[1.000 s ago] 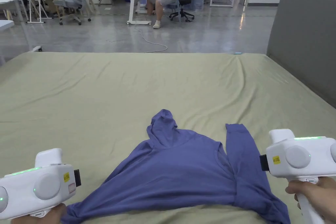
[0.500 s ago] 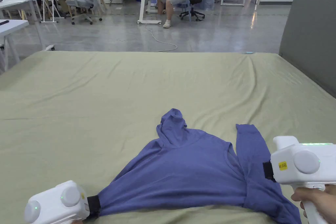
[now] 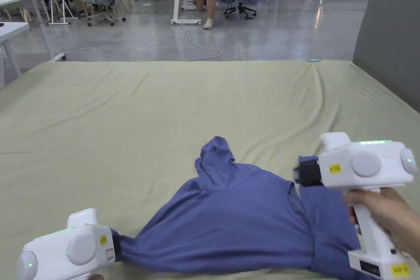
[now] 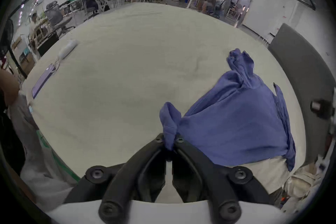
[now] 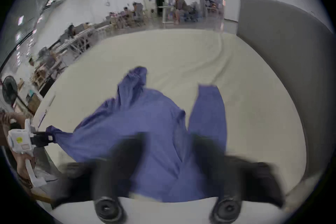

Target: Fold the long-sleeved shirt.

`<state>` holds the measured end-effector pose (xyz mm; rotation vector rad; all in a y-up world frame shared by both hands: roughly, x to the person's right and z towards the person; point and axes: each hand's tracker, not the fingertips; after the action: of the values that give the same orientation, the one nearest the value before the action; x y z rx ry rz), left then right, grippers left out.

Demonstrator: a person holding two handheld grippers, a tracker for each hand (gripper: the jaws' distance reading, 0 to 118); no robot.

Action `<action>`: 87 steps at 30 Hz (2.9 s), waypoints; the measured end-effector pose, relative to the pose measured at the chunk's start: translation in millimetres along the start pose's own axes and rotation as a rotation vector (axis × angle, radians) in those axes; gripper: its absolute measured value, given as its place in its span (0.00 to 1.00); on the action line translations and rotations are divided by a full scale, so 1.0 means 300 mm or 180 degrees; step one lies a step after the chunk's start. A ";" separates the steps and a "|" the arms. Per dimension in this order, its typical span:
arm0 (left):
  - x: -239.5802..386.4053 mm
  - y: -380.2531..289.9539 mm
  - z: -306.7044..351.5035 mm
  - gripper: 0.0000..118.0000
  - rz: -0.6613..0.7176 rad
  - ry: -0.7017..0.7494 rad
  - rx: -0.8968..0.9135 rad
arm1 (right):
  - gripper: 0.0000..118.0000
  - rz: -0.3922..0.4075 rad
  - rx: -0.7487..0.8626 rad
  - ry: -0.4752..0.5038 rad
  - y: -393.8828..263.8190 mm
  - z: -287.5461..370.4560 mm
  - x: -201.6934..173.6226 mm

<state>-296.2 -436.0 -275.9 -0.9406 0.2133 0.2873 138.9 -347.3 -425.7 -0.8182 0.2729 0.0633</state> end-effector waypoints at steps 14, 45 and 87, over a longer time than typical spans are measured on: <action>0.018 0.044 -0.061 0.00 0.0027 -0.0108 -0.0148 | 0.92 0.1168 -0.1491 -0.0192 0.270 -0.844 -0.058; 0.445 1.310 0.394 0.00 -0.0661 -0.0399 0.1766 | 0.00 0.0330 0.0838 -0.0906 1.150 0.313 0.136; 0.280 1.001 0.355 0.00 -0.0630 -0.0576 0.1350 | 0.00 -0.0127 0.0755 -0.0776 0.666 0.332 0.190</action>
<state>-311.5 -169.4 -469.1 -0.5065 0.0108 0.1343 183.2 -140.9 -518.2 -0.5729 0.0322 0.0906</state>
